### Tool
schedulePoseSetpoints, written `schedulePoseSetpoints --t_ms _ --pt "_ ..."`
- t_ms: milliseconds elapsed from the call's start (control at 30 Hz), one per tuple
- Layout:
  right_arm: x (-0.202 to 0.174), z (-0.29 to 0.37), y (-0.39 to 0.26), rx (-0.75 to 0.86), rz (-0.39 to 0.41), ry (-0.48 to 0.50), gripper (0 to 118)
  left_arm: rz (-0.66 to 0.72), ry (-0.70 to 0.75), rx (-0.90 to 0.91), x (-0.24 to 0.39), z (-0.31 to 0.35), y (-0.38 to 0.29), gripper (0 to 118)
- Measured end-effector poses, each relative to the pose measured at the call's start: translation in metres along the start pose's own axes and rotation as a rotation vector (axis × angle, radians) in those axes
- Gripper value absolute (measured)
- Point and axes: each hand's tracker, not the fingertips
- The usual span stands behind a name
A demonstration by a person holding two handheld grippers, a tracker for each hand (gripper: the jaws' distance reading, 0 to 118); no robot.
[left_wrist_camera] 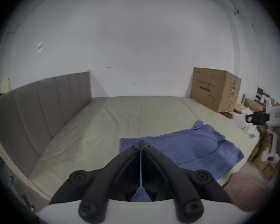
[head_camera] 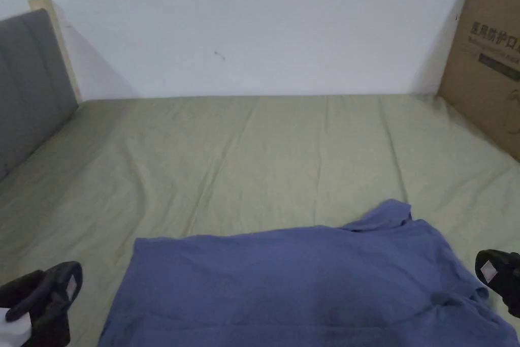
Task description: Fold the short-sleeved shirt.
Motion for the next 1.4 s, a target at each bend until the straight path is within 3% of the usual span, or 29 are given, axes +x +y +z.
schedulePoseSetpoints --t_ms 67,167,333,367,467,500,533,667,767,800,833,867,900,933,1067,1167,1200,1233,1300,1333,1400 --pt "-0.002 -0.007 0.004 0.029 -0.041 0.071 5 0.046 -0.017 -0.022 -0.001 -0.016 0.009 1" --pt "-0.002 -0.021 0.013 0.02 -0.056 0.044 5 0.095 -0.009 -0.11 -0.021 -0.075 0.028 1" --pt "0.008 -0.051 0.014 -0.03 -0.078 0.042 5 0.169 -0.105 -0.521 -0.079 -0.239 0.032 1" --pt "0.011 -0.057 0.012 -0.058 -0.082 0.029 5 0.175 -0.092 -0.548 -0.086 -0.265 0.023 8" --pt "0.02 -0.076 0.003 -0.11 -0.129 0.023 5 0.098 -0.021 -0.591 -0.101 -0.32 -0.001 102" --pt "0.025 -0.082 -0.001 -0.129 -0.152 0.016 5 0.081 0.01 -0.616 -0.104 -0.332 -0.01 117" --pt "0.029 -0.087 -0.005 -0.146 -0.167 0.011 5 0.094 -0.001 -0.613 -0.109 -0.342 -0.017 117" --pt "0.046 -0.105 -0.017 -0.199 -0.202 -0.04 5 0.092 -0.014 -0.696 -0.12 -0.361 -0.042 117" --pt "0.054 -0.111 -0.021 -0.215 -0.212 -0.072 5 0.007 0.014 -0.758 -0.114 -0.367 -0.062 109" --pt "0.056 -0.112 -0.021 -0.218 -0.218 -0.078 5 -0.049 0.03 -0.724 -0.109 -0.362 -0.061 99" --pt "0.057 -0.112 -0.022 -0.218 -0.223 -0.079 5 -0.051 0.042 -0.685 -0.102 -0.357 -0.056 87" --pt "0.058 -0.112 -0.021 -0.216 -0.226 -0.079 5 -0.038 0.03 -0.675 -0.096 -0.352 -0.053 64" --pt "0.06 -0.112 -0.02 -0.21 -0.23 -0.079 5 -0.056 0.025 -0.652 -0.088 -0.346 -0.05 21" --pt "0.063 -0.112 -0.017 -0.204 -0.233 -0.078 5 -0.063 -0.058 -0.625 -0.08 -0.337 -0.046 2" --pt "0.075 -0.131 0.009 -0.169 -0.23 -0.032 5 -0.08 -0.161 -0.641 -0.058 -0.328 -0.039 2" --pt "0.092 -0.169 0.044 -0.145 -0.165 -0.037 12 -0.116 -0.121 -0.576 -0.048 -0.32 -0.023 2" --pt "0.101 -0.191 0.058 -0.176 -0.143 -0.045 16 -0.105 -0.136 -0.562 -0.05 -0.316 -0.015 2" --pt "0.11 -0.214 0.069 -0.241 -0.124 -0.049 32 -0.097 -0.139 -0.54 -0.051 -0.313 -0.009 2" --pt "0.126 -0.264 0.082 -0.398 -0.129 -0.11 113 -0.082 -0.121 -0.516 -0.051 -0.308 0.002 2" --pt "0.134 -0.287 0.082 -0.455 -0.138 -0.116 118 -0.072 -0.12 -0.51 -0.052 -0.303 0.008 2" --pt "0.145 -0.328 0.079 -0.507 -0.15 -0.169 118 -0.054 -0.124 -0.507 -0.054 -0.3 0.012 2"
